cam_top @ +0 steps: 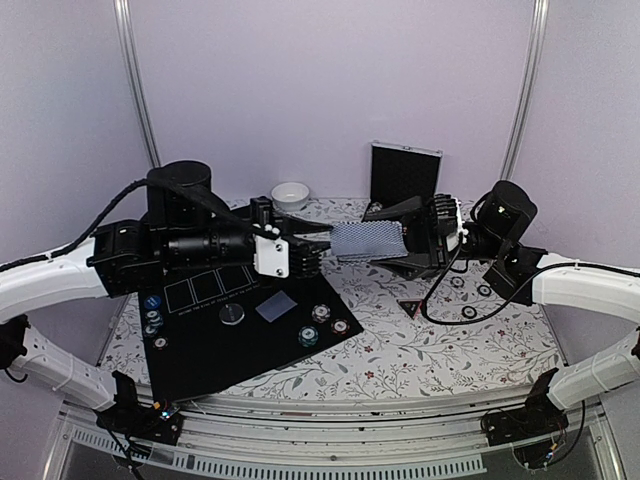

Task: Distribute texas hold em gaming equipment
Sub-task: Pick up the poker card from the face-down deck piles, then distribute the poker card in the small blind area, then pick up the poker card from the face-down deck piles.

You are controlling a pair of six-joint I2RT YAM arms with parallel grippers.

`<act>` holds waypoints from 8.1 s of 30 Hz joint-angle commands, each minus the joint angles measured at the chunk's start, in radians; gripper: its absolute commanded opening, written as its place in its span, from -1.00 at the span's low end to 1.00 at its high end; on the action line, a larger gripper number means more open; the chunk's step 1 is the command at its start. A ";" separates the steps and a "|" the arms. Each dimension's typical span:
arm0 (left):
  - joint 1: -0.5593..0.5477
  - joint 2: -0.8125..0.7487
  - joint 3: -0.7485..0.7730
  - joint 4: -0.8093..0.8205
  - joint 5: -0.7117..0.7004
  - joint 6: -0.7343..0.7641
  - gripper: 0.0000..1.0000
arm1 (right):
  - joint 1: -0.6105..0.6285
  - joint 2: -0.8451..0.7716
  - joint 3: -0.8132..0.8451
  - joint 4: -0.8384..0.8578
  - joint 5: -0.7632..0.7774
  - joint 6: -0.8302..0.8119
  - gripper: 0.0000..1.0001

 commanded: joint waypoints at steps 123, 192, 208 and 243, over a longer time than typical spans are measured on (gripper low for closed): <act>0.587 0.359 0.051 -1.032 -0.386 -1.496 -0.22 | -0.032 -0.022 0.015 0.015 -0.047 -0.009 0.20; -0.014 0.170 0.383 -0.476 0.206 -0.151 0.37 | -0.032 -0.018 0.031 0.047 -0.046 0.011 0.20; -0.018 0.149 0.364 -0.467 0.131 -0.144 -0.30 | -0.033 -0.019 0.032 0.047 -0.050 0.012 0.20; -0.018 0.111 0.328 -0.420 0.118 -0.117 -0.59 | -0.034 -0.025 0.026 0.046 -0.045 0.009 0.20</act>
